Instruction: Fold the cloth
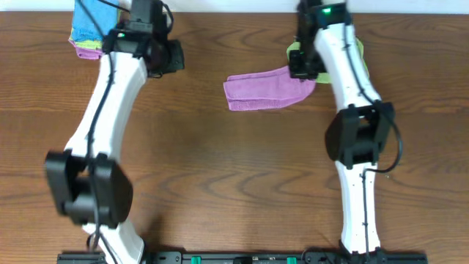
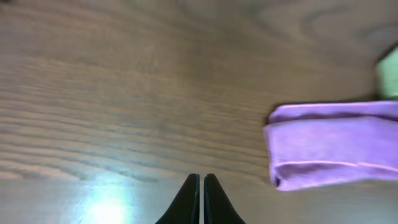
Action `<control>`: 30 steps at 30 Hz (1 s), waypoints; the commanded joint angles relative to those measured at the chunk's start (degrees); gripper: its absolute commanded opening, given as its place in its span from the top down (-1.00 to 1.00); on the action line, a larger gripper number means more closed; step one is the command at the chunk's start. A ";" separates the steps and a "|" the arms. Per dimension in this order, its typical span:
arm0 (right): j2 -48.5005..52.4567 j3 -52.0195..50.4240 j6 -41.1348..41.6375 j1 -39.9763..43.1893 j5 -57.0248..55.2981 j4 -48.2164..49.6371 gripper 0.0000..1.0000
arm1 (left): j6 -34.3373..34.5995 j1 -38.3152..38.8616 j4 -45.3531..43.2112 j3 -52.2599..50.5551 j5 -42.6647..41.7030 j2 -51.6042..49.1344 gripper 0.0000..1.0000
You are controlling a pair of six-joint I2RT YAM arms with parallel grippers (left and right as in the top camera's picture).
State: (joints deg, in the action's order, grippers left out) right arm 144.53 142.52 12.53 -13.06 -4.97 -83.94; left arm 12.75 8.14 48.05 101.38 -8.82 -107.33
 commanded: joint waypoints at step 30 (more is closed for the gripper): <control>5.16 -2.80 -8.39 -21.42 -13.27 10.93 0.97 | 1.40 0.04 7.76 1.27 0.37 20.57 0.87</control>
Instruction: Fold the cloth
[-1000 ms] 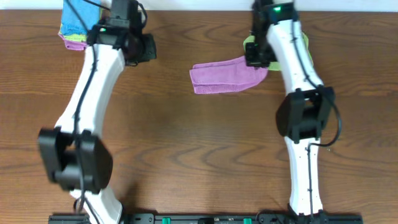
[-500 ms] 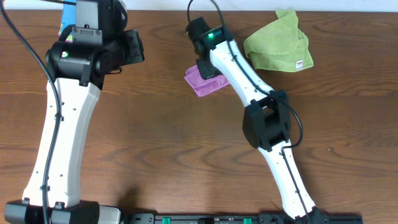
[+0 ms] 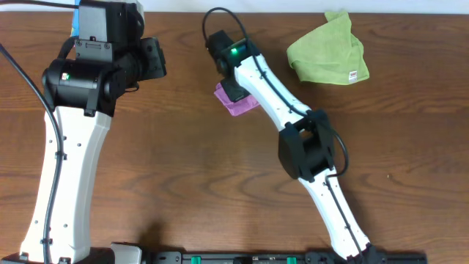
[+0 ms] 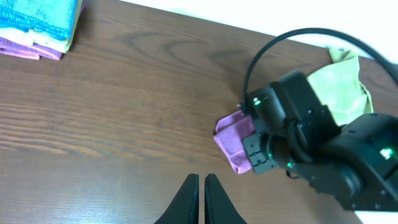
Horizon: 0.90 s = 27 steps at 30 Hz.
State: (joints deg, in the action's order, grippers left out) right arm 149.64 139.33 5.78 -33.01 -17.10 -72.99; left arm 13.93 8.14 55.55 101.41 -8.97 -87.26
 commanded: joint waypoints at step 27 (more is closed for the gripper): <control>-2.93 1.36 -8.39 -3.67 19.98 0.17 -0.54 | -0.17 -0.72 -5.27 1.25 2.08 0.50 0.73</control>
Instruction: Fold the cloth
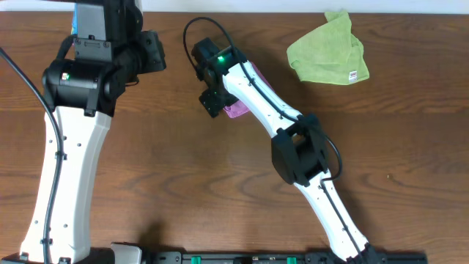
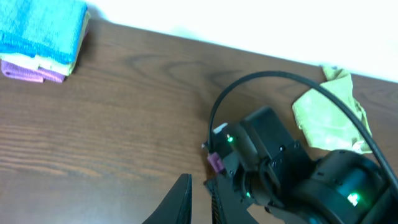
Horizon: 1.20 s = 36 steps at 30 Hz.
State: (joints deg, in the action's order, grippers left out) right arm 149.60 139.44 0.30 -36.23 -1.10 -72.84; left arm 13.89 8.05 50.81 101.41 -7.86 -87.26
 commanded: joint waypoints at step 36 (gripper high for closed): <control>-4.98 1.16 0.52 17.90 5.18 8.07 0.97 | 4.63 -3.50 -16.33 -10.51 -32.98 -26.14 -0.91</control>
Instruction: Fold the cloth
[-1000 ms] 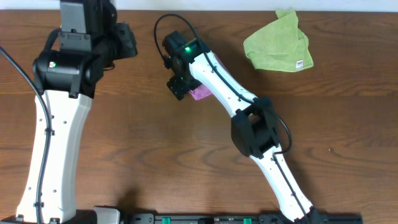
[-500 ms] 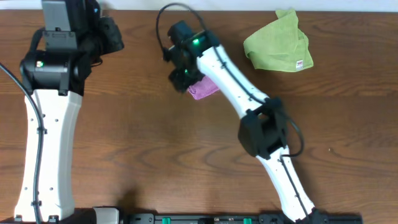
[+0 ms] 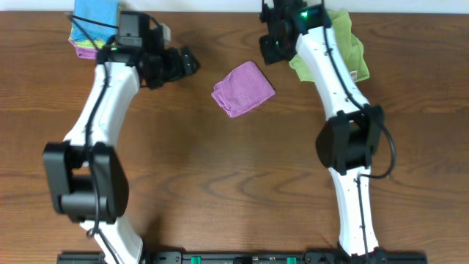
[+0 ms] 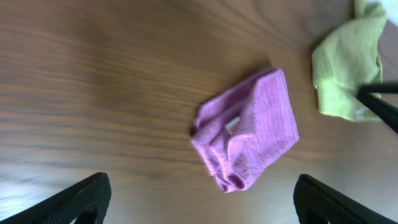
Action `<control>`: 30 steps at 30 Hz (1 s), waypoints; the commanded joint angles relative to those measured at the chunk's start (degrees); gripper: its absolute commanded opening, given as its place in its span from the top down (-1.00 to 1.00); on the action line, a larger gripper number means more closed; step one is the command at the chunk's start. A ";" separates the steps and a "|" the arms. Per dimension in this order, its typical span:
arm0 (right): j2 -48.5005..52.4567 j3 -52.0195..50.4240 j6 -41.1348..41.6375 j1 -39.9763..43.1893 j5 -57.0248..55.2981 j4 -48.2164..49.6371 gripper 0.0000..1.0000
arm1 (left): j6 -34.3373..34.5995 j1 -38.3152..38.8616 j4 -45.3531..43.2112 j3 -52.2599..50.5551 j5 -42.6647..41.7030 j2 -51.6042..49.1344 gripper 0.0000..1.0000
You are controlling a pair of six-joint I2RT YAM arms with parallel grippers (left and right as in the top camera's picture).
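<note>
The purple cloth [image 3: 243, 88] lies folded into a small, tilted square on the wooden table [image 3: 220, 169], with nothing holding it. In the left wrist view the purple cloth [image 4: 245, 132] shows a white tag and a bunched near edge. My left gripper [image 3: 185, 64] sits low to the left of it, open wide, and its fingertips [image 4: 93, 190] frame the cloth without touching it. My right gripper [image 3: 272, 45] is at the far edge, beside the green cloth [image 3: 333, 45], and looks open and empty.
A stack of folded cloths [image 3: 91, 29], blue on top, sits at the far left corner behind my left arm. The crumpled green cloth [image 4: 348, 62] lies right of the purple one. The white wall edge runs along the table's far side.
My right gripper has let go of the purple cloth and moved from over it to the far right, by the green cloth. My left gripper has dropped low and opened wide, facing the cloth.
The purple cloth first lay as a long strip with my right gripper at its right end and my left gripper shut. Then my right gripper was at the strip's left end, with the cloth shortened beneath it. Now the cloth lies free as a compact square.
</note>
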State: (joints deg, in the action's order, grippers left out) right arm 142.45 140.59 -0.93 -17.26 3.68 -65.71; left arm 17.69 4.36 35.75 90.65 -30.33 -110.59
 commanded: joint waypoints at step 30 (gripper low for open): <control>11.21 -0.04 4.33 0.50 0.42 5.22 0.97 | 1.60 7.76 -3.48 -1.46 -11.26 -14.56 -0.90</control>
State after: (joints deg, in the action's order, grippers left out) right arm 152.83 140.51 1.98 -17.78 3.88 -60.01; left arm 20.78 12.47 32.49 90.52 -42.78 -124.31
